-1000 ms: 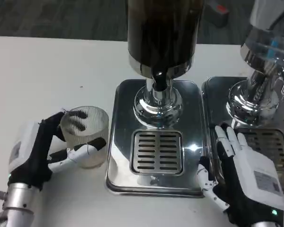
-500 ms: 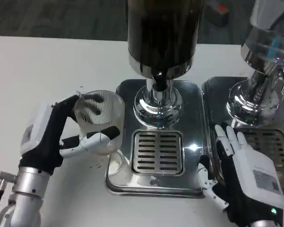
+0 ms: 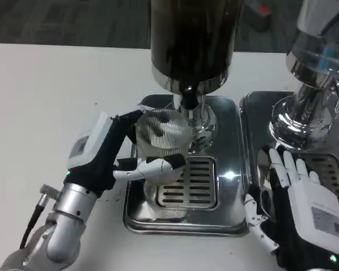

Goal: Grasp the cup under the faucet to collect the drink, then remove the cup.

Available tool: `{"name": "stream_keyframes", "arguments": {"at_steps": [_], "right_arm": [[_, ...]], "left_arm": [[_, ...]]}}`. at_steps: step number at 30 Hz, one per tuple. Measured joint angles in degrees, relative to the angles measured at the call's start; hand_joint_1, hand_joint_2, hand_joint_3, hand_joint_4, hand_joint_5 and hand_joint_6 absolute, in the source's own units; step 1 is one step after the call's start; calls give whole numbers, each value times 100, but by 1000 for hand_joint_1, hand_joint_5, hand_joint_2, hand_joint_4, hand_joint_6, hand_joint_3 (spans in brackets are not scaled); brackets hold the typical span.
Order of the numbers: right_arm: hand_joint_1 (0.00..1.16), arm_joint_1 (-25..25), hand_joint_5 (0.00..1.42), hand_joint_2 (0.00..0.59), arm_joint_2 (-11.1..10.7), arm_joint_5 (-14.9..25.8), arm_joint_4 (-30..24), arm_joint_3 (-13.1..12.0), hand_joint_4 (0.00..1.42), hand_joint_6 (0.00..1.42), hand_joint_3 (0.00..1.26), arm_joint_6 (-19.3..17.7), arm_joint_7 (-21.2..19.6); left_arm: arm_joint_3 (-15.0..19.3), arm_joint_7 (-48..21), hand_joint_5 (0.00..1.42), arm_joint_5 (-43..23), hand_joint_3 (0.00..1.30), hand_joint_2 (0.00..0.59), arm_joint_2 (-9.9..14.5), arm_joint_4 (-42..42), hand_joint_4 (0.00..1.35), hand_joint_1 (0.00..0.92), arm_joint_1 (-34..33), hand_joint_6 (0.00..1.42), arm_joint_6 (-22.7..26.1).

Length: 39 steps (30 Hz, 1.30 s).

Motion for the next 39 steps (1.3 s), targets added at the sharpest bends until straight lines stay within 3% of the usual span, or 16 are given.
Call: {"name": "stream_keyframes", "arguments": {"at_steps": [17, 24, 28, 32, 39], "right_arm": [[260, 172, 0, 560, 112, -19, -159, 6, 0, 0, 54, 181, -152], [270, 172, 0, 563, 150, -81, -191, 70, 0, 0, 54, 217, -178], [277, 170, 0, 563, 180, -135, -201, 90, 0, 0, 54, 229, -188], [283, 167, 0, 563, 187, -135, -202, 90, 0, 0, 51, 229, -188], [295, 116, 0, 562, 144, -126, -202, 83, 0, 0, 29, 227, -187]], "left_arm": [[-680, 830, 790, 659, 609, 74, -210, 410, 681, 483, -395, 700, 344], [-773, 945, 766, 639, 588, 71, -313, 535, 656, 464, -463, 654, 414], [-865, 1040, 744, 637, 548, 59, -323, 544, 607, 395, -468, 612, 434], [-934, 1104, 726, 634, 484, 56, -314, 544, 556, 266, -459, 571, 428], [-977, 1106, 645, 637, 417, 54, -202, 547, 482, 197, -306, 476, 419]]}}
